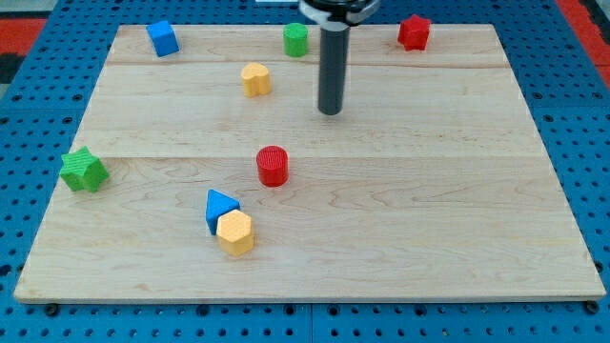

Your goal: Move arm towards green star

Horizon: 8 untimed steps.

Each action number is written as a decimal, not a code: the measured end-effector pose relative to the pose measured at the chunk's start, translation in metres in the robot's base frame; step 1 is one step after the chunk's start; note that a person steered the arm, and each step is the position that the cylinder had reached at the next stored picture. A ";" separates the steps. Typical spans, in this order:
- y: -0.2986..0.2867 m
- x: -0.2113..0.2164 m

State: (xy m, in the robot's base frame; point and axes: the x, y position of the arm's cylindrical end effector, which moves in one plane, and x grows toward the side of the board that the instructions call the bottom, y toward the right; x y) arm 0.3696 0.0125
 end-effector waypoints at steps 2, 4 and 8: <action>-0.083 0.026; -0.174 0.057; -0.189 0.058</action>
State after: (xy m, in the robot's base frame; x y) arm 0.4280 -0.1761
